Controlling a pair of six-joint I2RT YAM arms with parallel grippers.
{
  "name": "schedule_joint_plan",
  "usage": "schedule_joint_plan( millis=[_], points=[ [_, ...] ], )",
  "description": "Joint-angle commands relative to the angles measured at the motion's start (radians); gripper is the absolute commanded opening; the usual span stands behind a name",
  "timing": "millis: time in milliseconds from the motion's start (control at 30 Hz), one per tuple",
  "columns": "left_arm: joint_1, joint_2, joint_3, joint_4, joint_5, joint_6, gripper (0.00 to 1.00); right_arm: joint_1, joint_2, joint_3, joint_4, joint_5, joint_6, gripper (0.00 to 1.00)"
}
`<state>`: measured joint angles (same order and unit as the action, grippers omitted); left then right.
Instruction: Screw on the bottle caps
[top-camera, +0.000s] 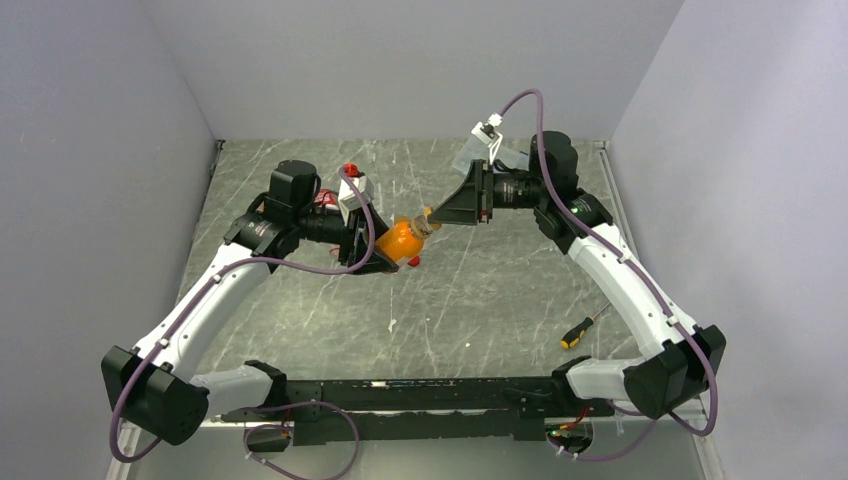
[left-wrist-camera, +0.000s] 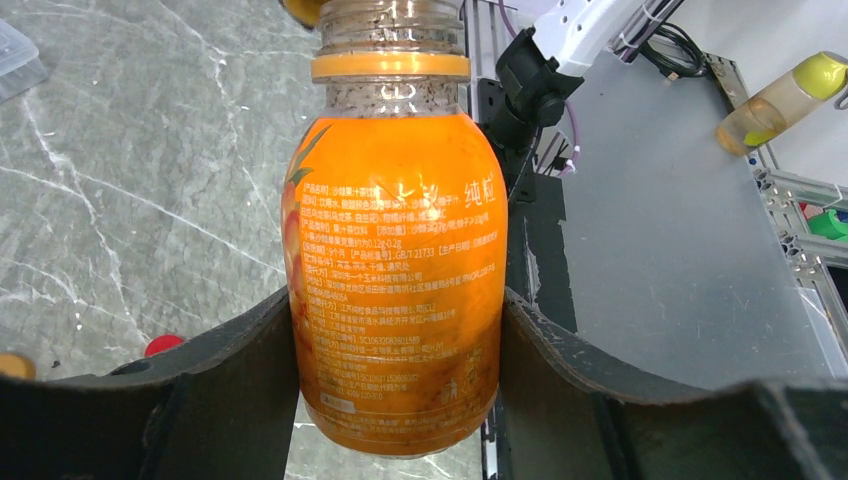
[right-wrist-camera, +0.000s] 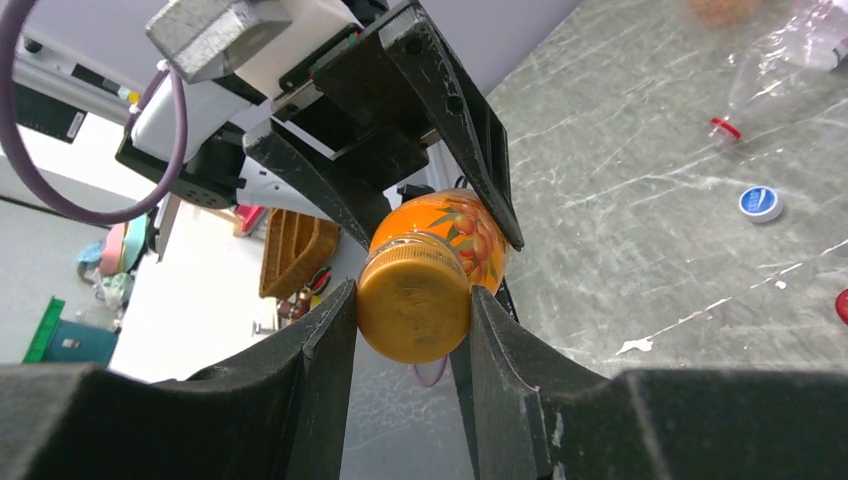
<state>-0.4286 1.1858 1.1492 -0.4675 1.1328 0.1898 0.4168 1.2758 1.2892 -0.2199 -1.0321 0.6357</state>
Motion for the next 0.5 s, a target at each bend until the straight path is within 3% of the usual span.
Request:
schedule_joint_plan(
  millis=[0,467],
  points=[
    [0.004,-0.036,-0.001,0.040,0.051,0.024,0.10,0.022,0.009,0.032,0.013,-0.020,-0.029,0.32],
    [0.002,-0.025,-0.004,0.048,0.058,0.020,0.04,0.105,0.024,0.084,-0.098,-0.005,-0.121,0.32]
  ],
)
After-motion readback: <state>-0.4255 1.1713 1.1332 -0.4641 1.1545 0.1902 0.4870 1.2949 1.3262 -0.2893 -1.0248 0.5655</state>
